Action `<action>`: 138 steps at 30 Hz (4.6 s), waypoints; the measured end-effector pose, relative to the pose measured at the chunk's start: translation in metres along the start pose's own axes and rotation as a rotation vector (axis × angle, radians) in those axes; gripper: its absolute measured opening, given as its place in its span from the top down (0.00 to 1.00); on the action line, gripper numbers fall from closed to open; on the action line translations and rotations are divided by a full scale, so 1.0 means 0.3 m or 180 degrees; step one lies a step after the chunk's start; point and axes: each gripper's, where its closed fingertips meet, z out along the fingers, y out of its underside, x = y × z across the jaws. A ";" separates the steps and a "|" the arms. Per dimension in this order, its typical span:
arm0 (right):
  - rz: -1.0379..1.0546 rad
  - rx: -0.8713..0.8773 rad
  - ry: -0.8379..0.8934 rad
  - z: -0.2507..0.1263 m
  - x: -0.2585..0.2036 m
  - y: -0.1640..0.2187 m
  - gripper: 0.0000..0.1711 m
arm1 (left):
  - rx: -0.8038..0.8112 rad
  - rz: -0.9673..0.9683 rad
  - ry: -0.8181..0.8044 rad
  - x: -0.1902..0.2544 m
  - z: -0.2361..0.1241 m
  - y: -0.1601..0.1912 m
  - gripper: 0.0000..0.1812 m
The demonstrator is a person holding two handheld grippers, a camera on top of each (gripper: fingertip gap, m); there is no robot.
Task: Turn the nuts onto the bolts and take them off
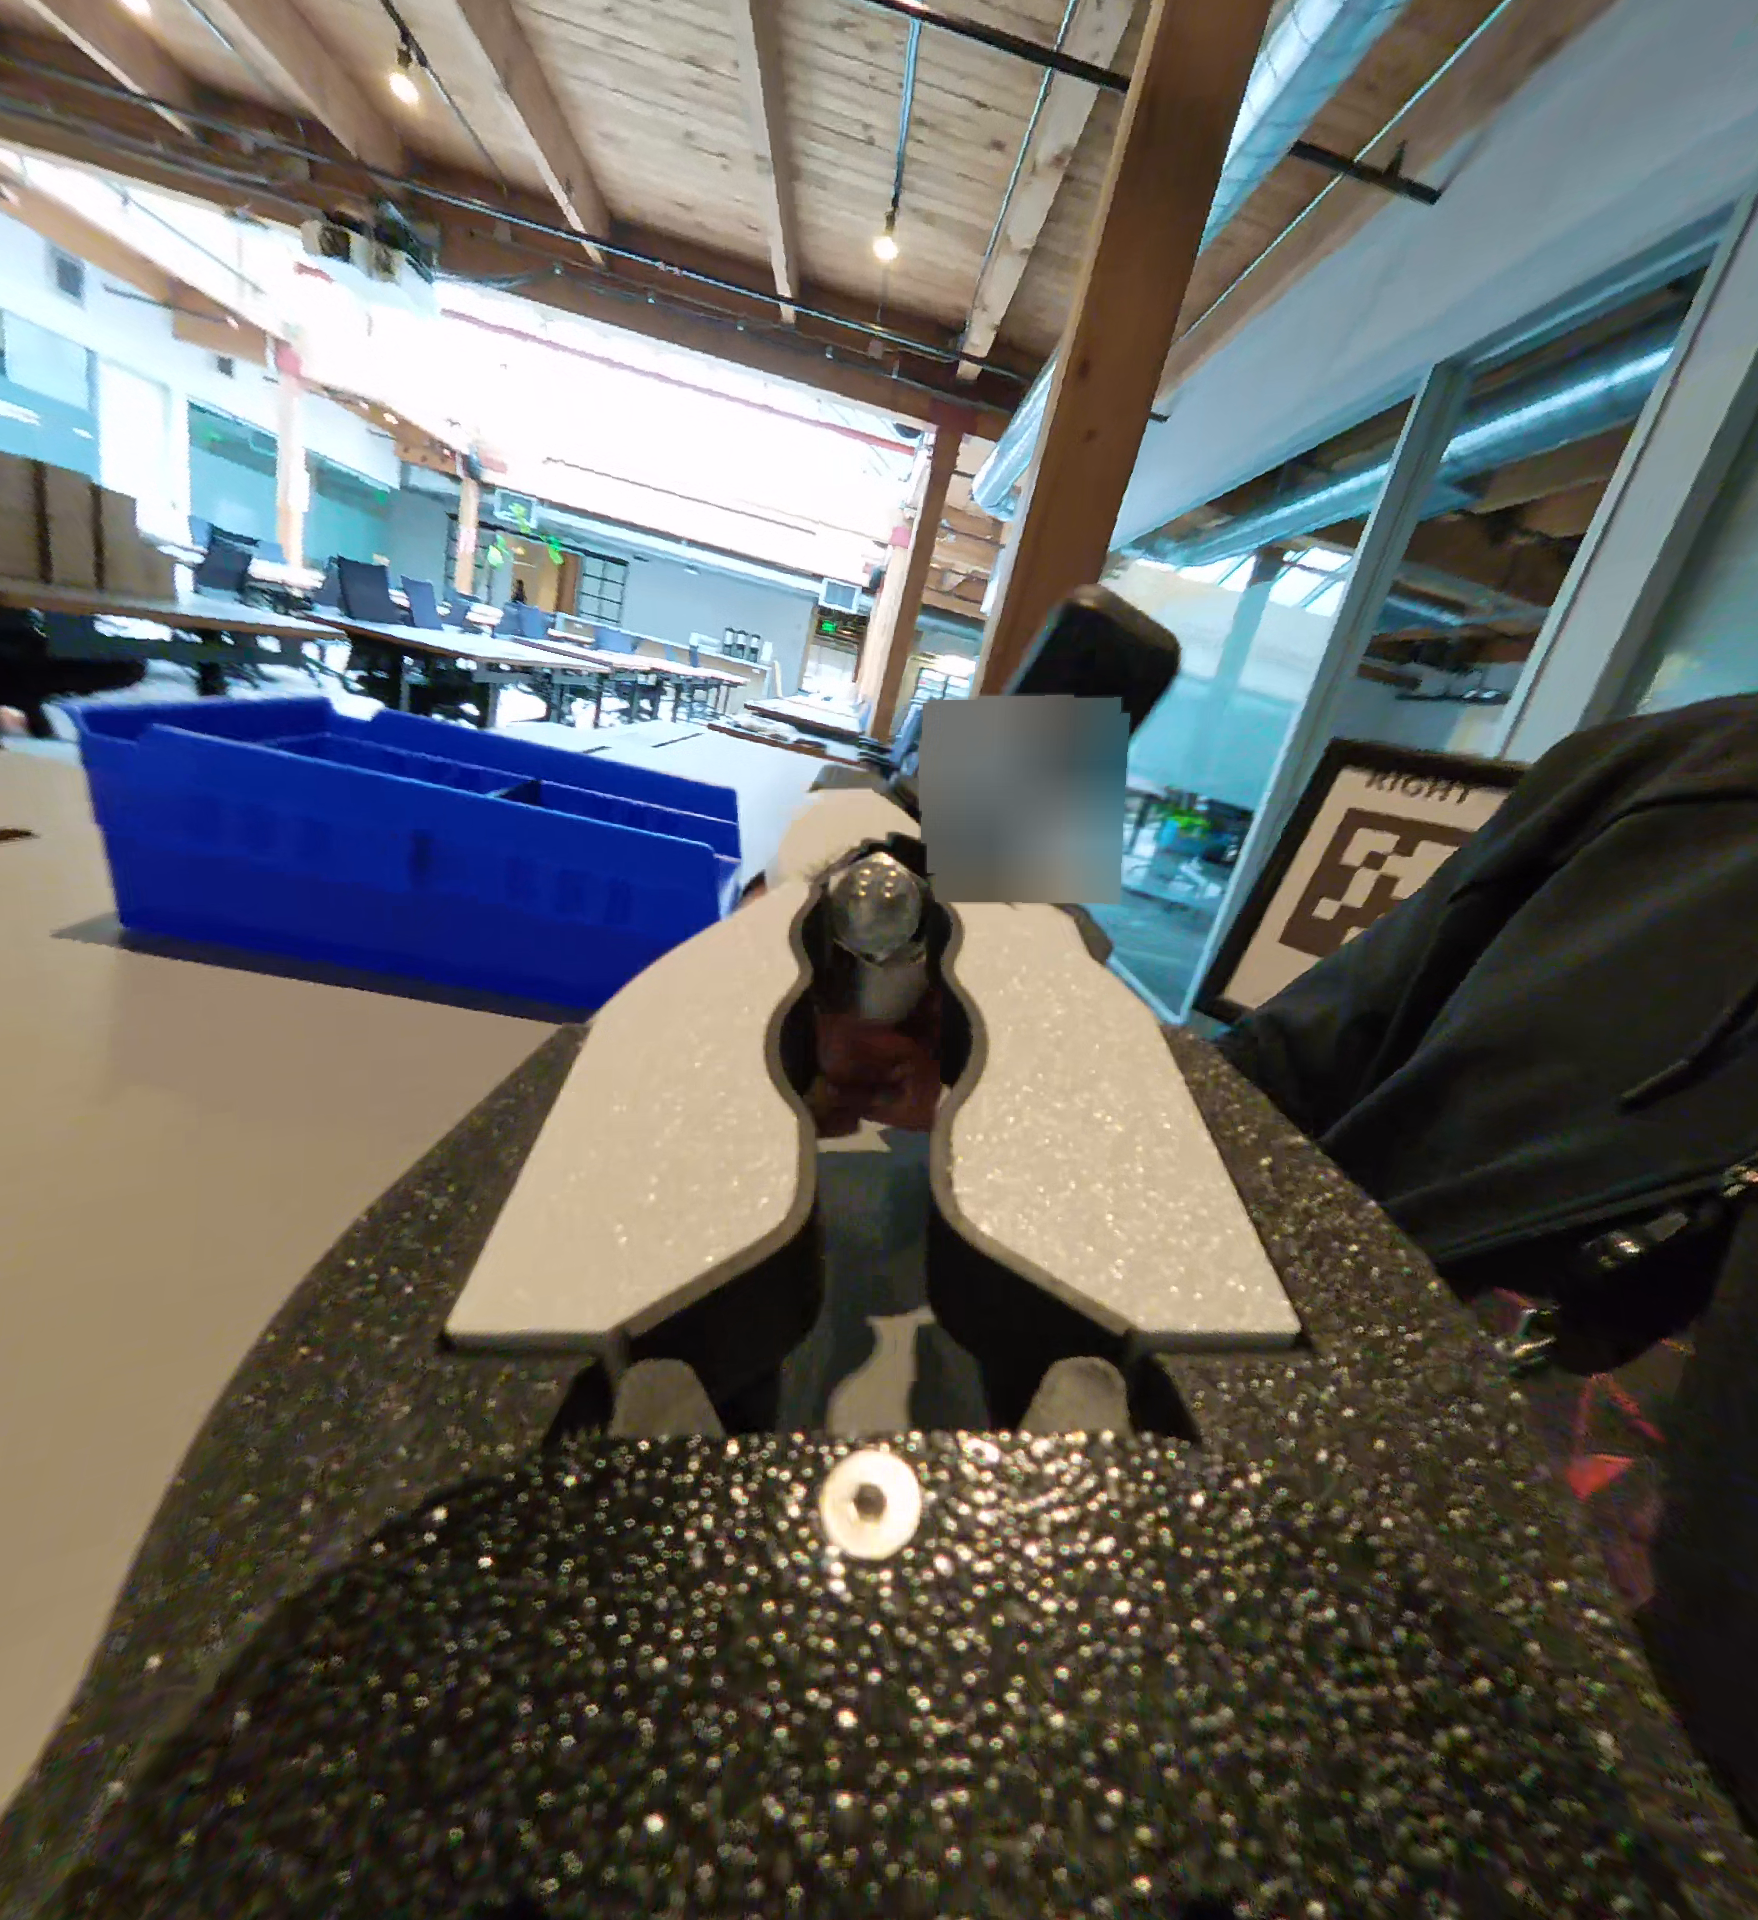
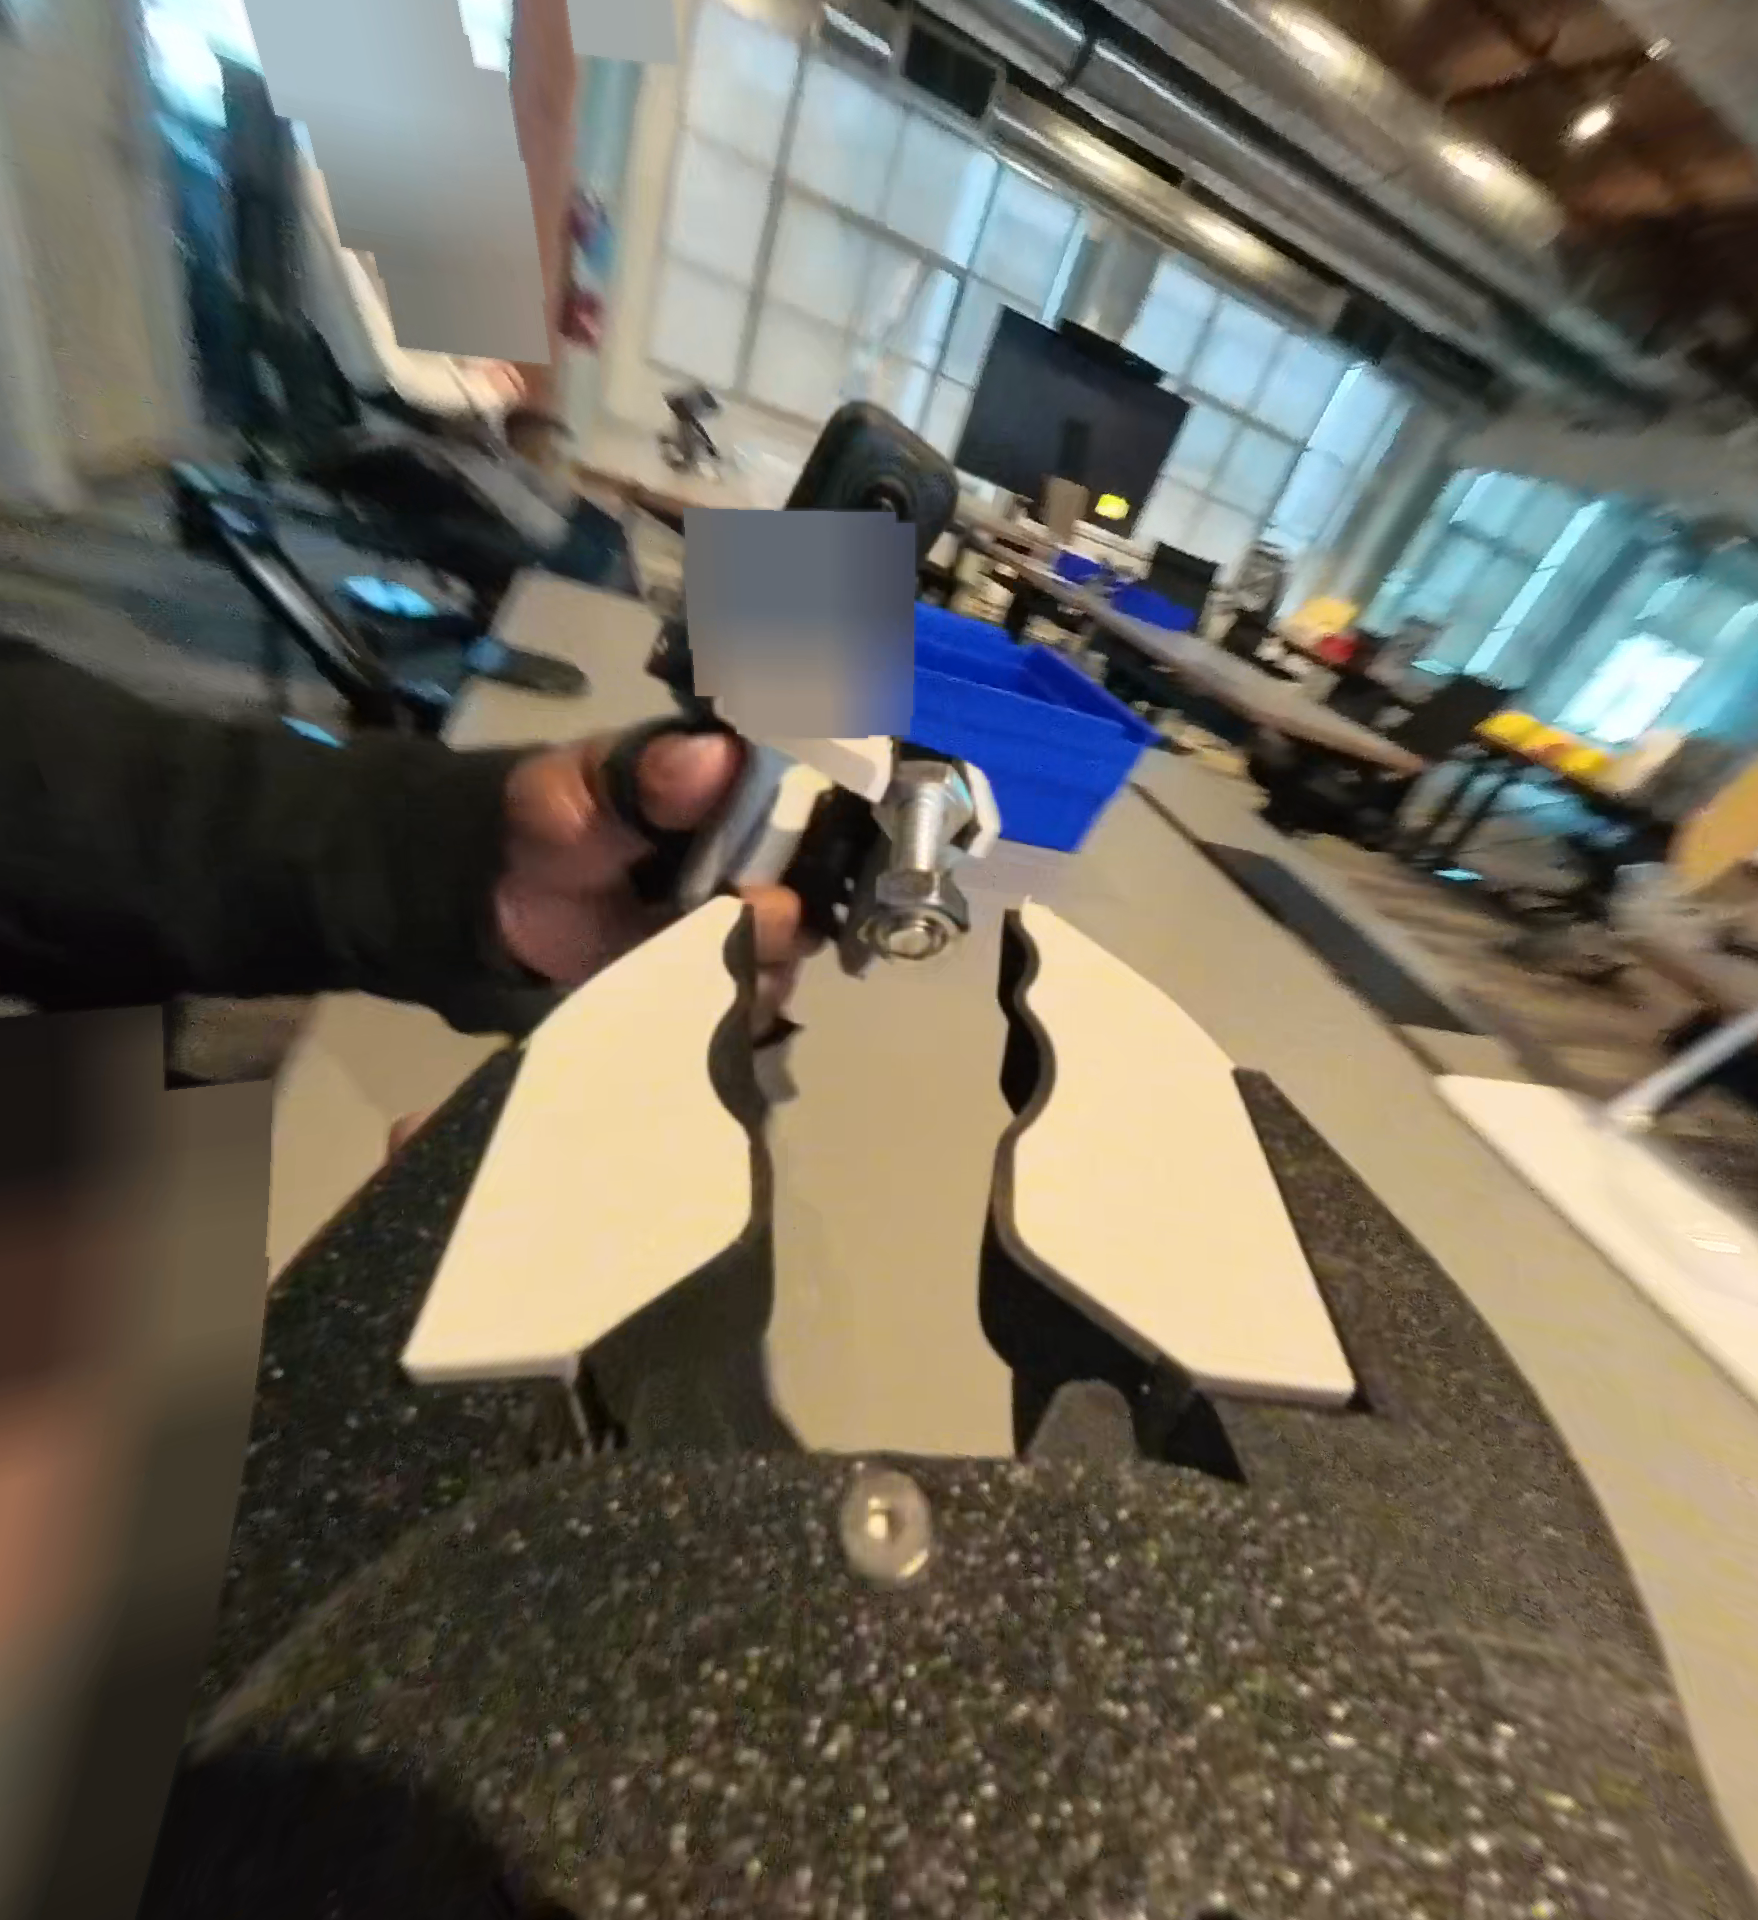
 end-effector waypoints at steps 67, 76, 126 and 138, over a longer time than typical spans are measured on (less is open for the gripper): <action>0.0446 0.0174 -0.0214 -0.015 0.005 -0.018 0.90 | -0.0122 0.0298 -0.0068 0.017 0.009 0.007 0.91; -0.1434 -0.0247 0.0705 -0.012 0.014 -0.002 0.87 | -0.0062 0.0077 0.0003 0.011 0.004 0.006 0.91; 0.0405 0.0134 -0.0165 -0.002 0.002 -0.012 0.90 | -0.0023 0.0303 -0.0025 0.024 0.007 -0.011 0.91; 0.0092 0.0122 0.0078 0.003 0.013 -0.015 0.67 | 0.0132 0.0263 0.0041 0.031 -0.004 -0.034 0.91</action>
